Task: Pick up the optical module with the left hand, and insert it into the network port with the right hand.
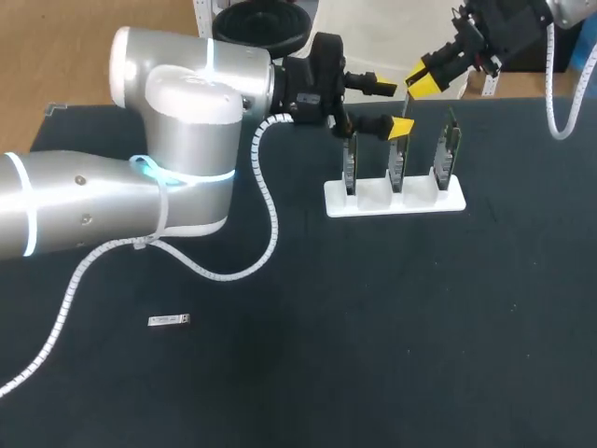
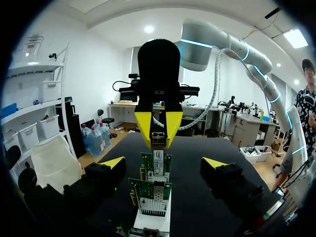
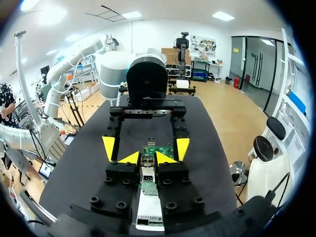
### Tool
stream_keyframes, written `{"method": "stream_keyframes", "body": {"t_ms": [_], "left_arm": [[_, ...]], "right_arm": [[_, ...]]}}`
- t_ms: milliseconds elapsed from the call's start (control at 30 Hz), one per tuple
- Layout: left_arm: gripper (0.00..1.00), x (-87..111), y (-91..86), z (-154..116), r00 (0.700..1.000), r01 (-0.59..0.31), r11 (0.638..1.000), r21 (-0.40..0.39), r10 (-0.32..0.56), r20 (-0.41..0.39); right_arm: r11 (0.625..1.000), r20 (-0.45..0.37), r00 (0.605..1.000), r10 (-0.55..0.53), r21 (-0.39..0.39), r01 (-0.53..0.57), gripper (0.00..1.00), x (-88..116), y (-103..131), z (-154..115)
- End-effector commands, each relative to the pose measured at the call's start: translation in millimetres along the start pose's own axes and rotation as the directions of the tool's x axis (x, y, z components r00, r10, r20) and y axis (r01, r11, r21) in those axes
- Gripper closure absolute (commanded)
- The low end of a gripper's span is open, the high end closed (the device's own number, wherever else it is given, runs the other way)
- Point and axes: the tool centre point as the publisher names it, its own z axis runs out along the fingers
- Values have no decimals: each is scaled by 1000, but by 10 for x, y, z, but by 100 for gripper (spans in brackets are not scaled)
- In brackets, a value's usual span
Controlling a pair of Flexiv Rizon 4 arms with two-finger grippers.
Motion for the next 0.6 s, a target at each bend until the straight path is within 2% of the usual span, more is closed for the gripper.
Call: {"method": "stream_keyframes", "body": {"t_ms": [33,233,367,467,600], "left_arm": [[0,-55,-16,-75,997,-1,1000,11,2,-74],[0,68,26,-71,980,-7,999,40,15,-198],[0,161,66,-47,963,36,997,67,-17,-270],[0,201,87,-38,955,86,993,84,-58,-293],[0,225,94,-38,952,81,994,78,-54,-301]], "right_arm": [[1000,-1,1000,-3,9,3,100,0,35,-4],[1000,-2,1000,-7,11,7,100,-3,31,-13],[1000,-2,1000,-7,11,7,100,-4,30,-15],[1000,-2,1000,-7,11,7,100,-4,29,-15],[1000,-2,1000,-7,13,7,100,-4,28,-16]]}}
